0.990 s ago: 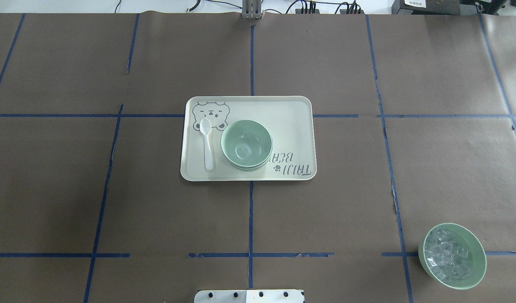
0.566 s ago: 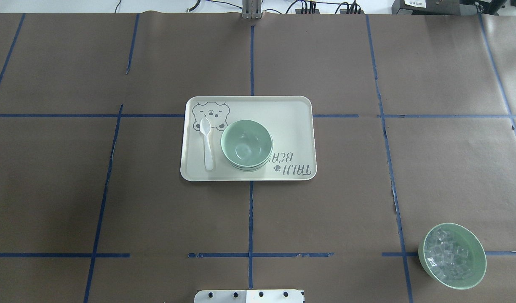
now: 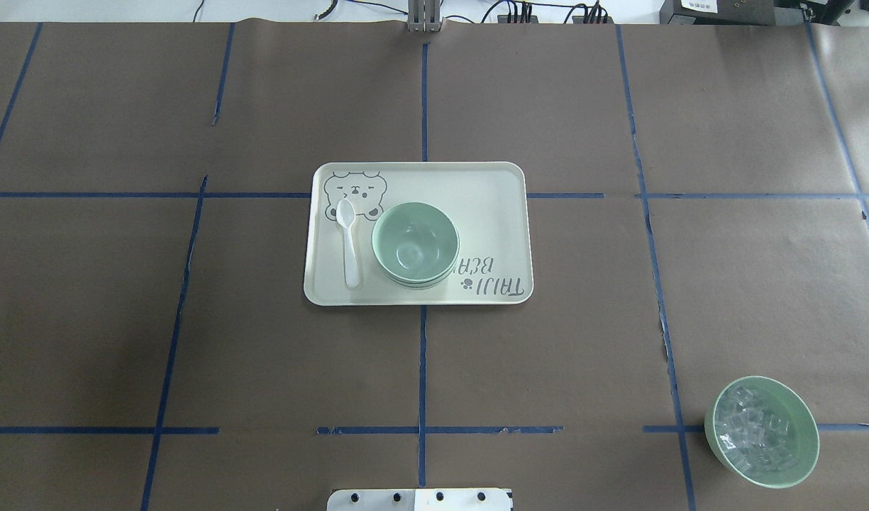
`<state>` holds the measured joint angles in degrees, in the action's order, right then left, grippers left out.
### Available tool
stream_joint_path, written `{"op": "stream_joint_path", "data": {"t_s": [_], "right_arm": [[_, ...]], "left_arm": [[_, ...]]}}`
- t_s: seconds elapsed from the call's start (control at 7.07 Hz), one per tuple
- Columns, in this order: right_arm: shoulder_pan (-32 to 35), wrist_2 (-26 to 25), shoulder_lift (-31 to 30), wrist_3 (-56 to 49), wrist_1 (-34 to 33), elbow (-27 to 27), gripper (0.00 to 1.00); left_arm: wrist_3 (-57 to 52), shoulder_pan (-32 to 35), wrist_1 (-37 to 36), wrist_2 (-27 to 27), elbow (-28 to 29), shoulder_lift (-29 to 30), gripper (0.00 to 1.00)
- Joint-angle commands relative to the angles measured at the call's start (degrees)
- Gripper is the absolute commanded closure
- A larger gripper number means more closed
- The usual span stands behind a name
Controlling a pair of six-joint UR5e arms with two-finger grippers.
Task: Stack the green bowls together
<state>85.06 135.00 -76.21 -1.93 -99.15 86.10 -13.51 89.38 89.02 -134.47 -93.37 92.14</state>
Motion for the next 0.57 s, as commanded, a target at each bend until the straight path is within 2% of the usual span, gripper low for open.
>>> {"op": "stream_joint_path", "data": {"t_s": [0.0,0.42], "right_arm": [[-0.07,0.00,-1.13,-0.09,0.10,1.00,0.00],[-0.07,0.00,-2.45,-0.18,0.10,1.79,0.00]], "left_arm": [[0.06,0.00,0.01,0.00,-0.23,-0.12,0.00],[0.06,-0.17,-0.07,0.00,-0.40,0.49,0.00]]}}
